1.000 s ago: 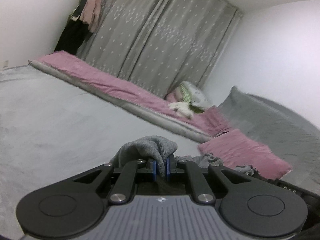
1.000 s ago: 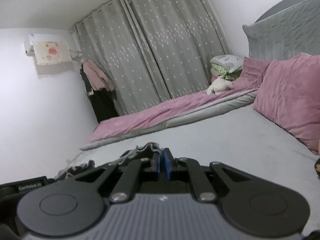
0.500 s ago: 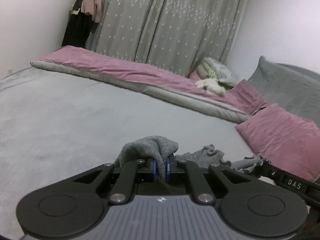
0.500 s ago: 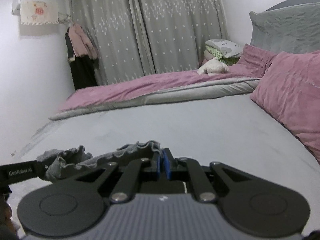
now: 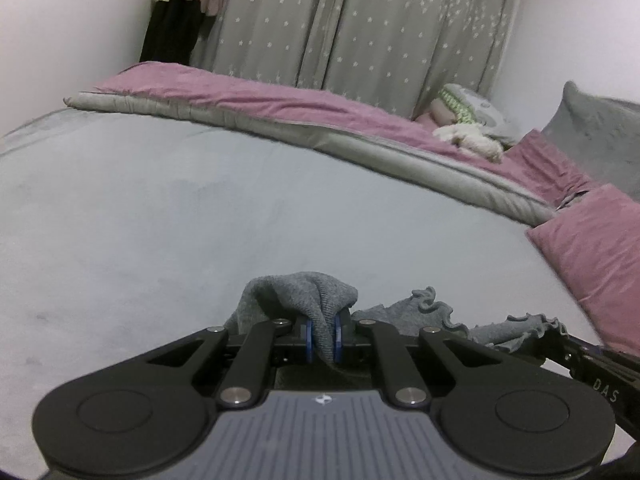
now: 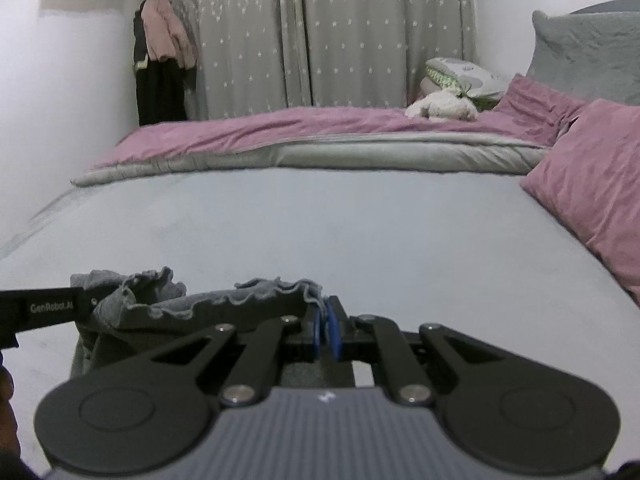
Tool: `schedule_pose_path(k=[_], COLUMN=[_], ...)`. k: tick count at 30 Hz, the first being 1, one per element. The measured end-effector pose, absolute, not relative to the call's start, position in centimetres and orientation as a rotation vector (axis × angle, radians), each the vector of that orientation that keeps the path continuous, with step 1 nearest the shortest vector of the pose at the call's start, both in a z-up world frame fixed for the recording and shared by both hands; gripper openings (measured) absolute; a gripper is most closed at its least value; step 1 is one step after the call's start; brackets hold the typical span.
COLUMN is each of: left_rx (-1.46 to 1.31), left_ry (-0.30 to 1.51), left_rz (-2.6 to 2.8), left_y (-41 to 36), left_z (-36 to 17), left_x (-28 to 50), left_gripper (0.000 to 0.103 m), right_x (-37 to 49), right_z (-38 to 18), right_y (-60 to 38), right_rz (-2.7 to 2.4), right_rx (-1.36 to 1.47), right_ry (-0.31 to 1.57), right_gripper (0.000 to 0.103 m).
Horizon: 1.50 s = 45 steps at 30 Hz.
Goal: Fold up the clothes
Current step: 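Lift the held sweater up off the bed with both grippers, then lower the sweater onto the bed and open both grippers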
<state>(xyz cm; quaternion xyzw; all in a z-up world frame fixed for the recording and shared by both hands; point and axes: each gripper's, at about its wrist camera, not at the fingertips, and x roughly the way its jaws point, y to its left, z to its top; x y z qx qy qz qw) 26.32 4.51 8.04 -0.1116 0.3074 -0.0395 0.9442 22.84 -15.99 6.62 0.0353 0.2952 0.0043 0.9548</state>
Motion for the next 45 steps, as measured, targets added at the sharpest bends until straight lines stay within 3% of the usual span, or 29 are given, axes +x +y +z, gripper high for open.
schedule_pose_path(k=[10,14,18,26,45], left_rx=[-0.198,-0.195,-0.193,-0.216,-0.257], left_ry=[0.716,0.744,0.753,0.776,0.855], left_rz=[-0.046,-0.049,-0.067,-0.069,-0.041], left_y=[3.2,3.4,3.5,4.2,6.5], left_z=[1.9,0.3,0.2,1.8,1.3], left_x=[30.5,31.0,30.7,28.3,19.3], left_gripper=[0.014,0.017,0.024,0.044,0.057], right_x=[28.0,28.6,28.6,25.7,16.5], right_z=[-0.1,-1.7,-2.2,-1.8,-2.3], right_y=[-15.8,-15.9,-16.5,-17.8,-16.3], right_rz=[0.032,0.036,0.042,0.045,0.095], right_rx=[0.068,0.083,0.112,0.155,0.160], right_ry=[0.711,0.743,0.768,0.800,0.887], right_gripper=[0.007,0.017,0.039,0.050,0.061])
